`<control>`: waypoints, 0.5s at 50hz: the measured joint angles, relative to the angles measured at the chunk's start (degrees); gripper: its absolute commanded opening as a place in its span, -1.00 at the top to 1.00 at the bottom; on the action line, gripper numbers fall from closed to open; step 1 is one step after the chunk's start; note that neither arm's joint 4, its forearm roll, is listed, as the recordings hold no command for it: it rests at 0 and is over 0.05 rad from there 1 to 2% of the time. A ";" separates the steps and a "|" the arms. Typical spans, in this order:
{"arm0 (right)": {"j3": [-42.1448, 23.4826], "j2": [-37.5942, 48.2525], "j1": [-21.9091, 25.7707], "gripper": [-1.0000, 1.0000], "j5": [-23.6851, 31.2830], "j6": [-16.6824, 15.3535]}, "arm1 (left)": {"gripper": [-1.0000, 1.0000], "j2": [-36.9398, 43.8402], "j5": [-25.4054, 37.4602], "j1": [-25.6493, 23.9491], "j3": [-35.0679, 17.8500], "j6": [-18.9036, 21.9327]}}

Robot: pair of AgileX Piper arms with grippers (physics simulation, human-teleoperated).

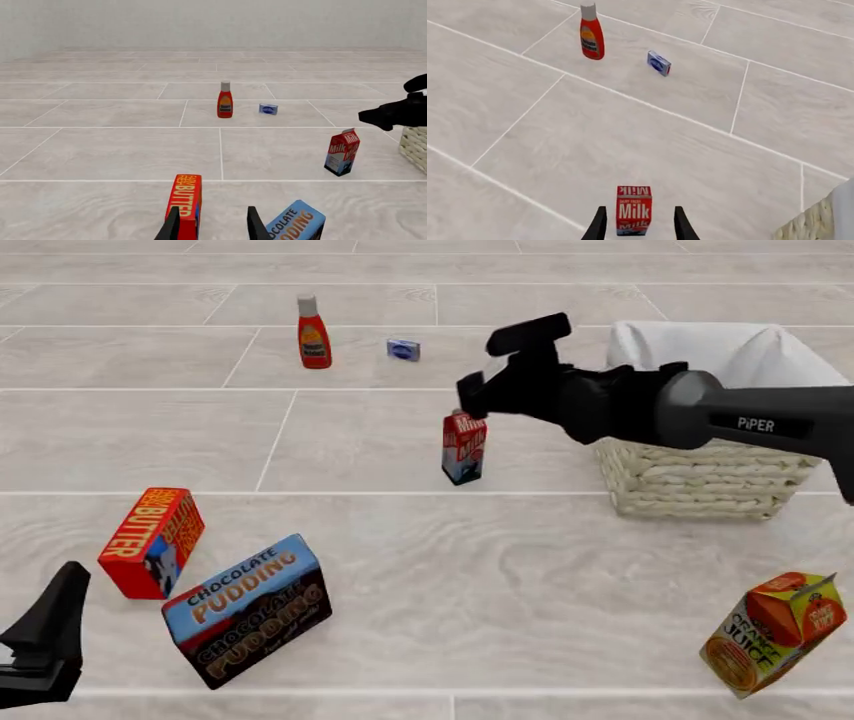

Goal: Pick the milk and place it in the basket.

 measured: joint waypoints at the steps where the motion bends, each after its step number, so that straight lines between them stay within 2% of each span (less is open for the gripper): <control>1: -0.22 0.36 0.02 -1.00 -0.04 0.08 | -1.00 0.00 0.00 0.00 0.00 0.00; 25: -3.93 7.26 0.00 -1.00 -0.68 1.27 | -1.00 0.00 0.00 0.00 0.00 0.00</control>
